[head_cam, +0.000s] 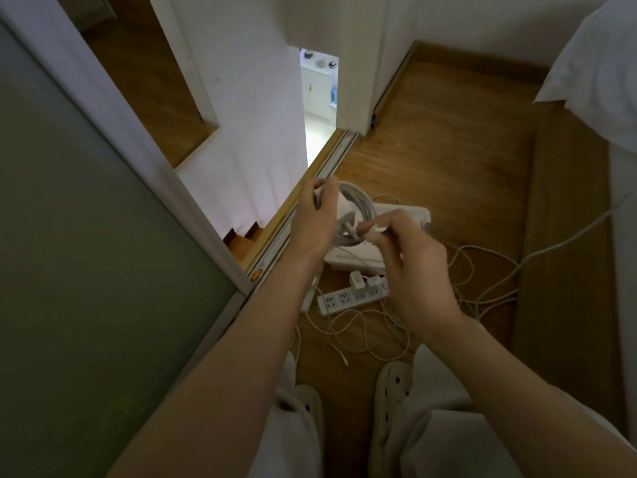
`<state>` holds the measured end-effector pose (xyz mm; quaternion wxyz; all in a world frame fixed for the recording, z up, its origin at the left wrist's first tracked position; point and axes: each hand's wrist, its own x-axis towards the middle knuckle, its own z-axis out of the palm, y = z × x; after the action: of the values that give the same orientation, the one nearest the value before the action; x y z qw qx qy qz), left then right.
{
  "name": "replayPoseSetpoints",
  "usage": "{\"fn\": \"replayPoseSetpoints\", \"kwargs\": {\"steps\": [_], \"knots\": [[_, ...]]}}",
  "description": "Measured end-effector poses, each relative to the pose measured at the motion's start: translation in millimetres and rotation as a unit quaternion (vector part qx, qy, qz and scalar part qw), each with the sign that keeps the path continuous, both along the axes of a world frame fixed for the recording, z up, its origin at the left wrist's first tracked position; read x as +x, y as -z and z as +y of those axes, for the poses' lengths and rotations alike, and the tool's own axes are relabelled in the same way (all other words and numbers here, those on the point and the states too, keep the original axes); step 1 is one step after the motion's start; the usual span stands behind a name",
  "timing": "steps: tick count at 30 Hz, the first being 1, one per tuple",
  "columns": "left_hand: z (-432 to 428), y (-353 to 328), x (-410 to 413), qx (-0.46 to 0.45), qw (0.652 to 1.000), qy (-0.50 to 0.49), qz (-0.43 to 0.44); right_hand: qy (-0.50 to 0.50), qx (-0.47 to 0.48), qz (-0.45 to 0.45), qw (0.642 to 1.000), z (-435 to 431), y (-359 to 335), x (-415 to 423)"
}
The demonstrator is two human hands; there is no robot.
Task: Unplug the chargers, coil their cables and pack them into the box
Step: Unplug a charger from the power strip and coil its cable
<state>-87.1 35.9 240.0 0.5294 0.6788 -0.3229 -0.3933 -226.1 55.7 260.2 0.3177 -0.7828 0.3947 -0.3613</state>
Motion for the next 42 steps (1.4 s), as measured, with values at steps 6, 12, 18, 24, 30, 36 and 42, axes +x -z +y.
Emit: {"fn": "replayPoseSetpoints", "kwargs": {"steps": [6, 12, 18, 24, 30, 36, 42], "knots": [[5.1, -2.9, -16.2, 0.001, 0.995, 0.102, 0.007, 0.093, 0.117, -0.081, 0.985, -7.7, -7.0, -3.0], [-5.7, 13.6, -2.8, 0.104, 0.959, 0.004, 0.262, 0.018, 0.016, -0.042, 0.999, 0.7, -5.2, -5.8], [-10.3, 13.8, -1.8, 0.105, 0.955, -0.004, 0.278, 0.022, 0.048, -0.107, 0.993, -0.5, -10.5, -10.8], [-6.4, 0.4, -17.3, 0.088, 0.985, 0.028, 0.145, 0.178, 0.452, -0.324, 0.812, -37.6, -12.9, -28.6], [5.2, -12.1, -12.4, 0.078, 0.985, 0.142, 0.053, 0.167, 0.618, -0.239, 0.73, -53.7, 1.0, -27.3], [9.3, -19.5, -7.0, 0.11, 0.972, 0.201, 0.059, 0.062, 0.538, -0.053, 0.839, -47.5, 14.4, -18.8], [10.0, -21.3, 6.9, 0.156, 0.949, 0.219, 0.163, 0.023, 0.458, 0.014, 0.888, -45.7, 15.8, -20.1]]}}
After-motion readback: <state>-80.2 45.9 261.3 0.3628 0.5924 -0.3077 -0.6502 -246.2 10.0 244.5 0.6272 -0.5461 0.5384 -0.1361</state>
